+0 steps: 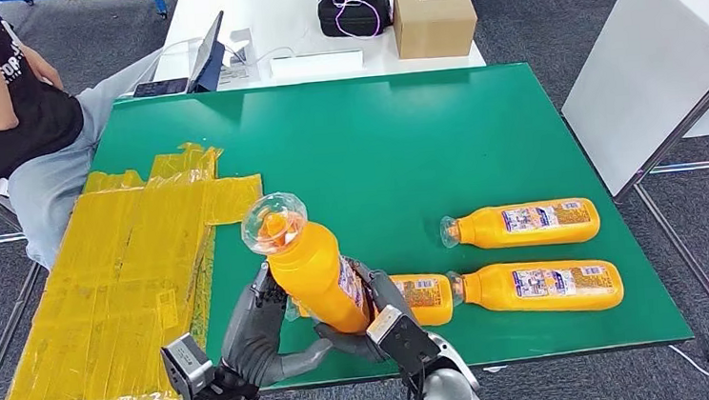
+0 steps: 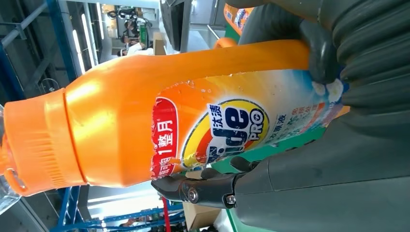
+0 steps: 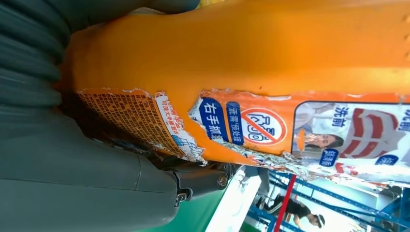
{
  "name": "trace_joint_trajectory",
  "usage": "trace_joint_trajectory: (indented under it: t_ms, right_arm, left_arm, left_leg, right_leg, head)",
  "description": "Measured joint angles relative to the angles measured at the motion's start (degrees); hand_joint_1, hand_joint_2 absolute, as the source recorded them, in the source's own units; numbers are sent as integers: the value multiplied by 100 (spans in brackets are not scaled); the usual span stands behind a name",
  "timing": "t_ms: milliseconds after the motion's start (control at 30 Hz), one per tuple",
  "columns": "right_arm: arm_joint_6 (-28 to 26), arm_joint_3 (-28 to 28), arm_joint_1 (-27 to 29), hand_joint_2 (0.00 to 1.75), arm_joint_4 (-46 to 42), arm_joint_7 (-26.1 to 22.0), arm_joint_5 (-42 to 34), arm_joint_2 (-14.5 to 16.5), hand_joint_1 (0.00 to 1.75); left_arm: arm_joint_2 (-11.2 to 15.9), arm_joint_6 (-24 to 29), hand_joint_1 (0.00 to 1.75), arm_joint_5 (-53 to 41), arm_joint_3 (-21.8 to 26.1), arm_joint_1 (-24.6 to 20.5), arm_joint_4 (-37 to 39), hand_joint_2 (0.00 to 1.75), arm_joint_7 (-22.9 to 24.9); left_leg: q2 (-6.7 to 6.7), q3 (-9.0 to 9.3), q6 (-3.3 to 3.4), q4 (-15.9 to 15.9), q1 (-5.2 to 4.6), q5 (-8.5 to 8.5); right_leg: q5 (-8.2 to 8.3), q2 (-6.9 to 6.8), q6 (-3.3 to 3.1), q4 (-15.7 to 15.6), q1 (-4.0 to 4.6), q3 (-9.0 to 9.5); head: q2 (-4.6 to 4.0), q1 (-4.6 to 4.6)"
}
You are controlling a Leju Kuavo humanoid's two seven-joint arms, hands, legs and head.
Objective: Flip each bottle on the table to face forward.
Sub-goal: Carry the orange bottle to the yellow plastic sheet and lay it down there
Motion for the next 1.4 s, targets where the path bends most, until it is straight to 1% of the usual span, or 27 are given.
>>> trace_joint_trajectory:
  t_ms: [133,233,300,500,667,800,867,1000,1400]
  right_arm:
    - [-232,58,-22,175,23,7,586,5,175]
    - [-480,217,-43,175,77,-14,1174,40,175]
    - [-573,367,-49,175,112,-38,1424,69,175]
    - [-632,672,-62,175,159,-145,1654,99,175]
    - [-717,929,-142,175,157,-219,2001,74,175]
    - [-761,1083,-214,175,157,-209,2085,28,175]
    - [-779,1138,-242,175,157,-207,2081,6,175]
    - [-805,1204,-284,175,157,-202,2068,-8,175]
    - [-879,1320,-306,175,150,-159,1946,-5,175]
  left_arm:
    - [14,-92,0,120,12,18,-16,175,15]
    - [16,-137,0,181,33,35,-29,175,28]
    - [17,-152,0,207,54,47,-42,175,35]
    - [19,-156,0,239,145,88,-67,175,54]
    - [19,-153,0,376,265,144,-69,175,78]
    - [19,-164,56,548,344,199,-72,175,103]
    - [19,-155,56,651,388,217,-74,175,106]
    - [18,-145,175,759,442,247,-101,175,106]
    - [-91,-130,175,1375,552,394,-311,175,-102]
  left_leg:
    - [0,0,0,0,0,0]
    - [2,0,0,0,1,0]
    - [3,0,-1,0,2,0]
    - [3,0,-1,0,3,0]
    - [2,1,-1,0,2,0]
    - [2,1,-1,0,2,0]
    - [3,1,-1,0,2,0]
    - [4,1,-1,0,3,0]
    - [7,1,-1,0,3,0]
  right_leg:
    - [0,0,0,0,1,0]
    - [0,0,0,1,2,-1]
    - [-1,0,-1,1,3,-2]
    - [-2,0,-2,1,3,-3]
    - [-1,1,-2,0,2,-3]
    - [-1,1,-2,0,2,-3]
    - [-1,1,-2,0,2,-4]
    - [-1,1,-2,0,3,-5]
    - [-1,2,-2,-1,2,-8]
  head:
    - [0,0]
    - [0,0]
    - [0,1]
    - [0,2]
    - [0,1]
    - [0,1]
    - [0,0]
    - [0,1]
    - [0,-1]
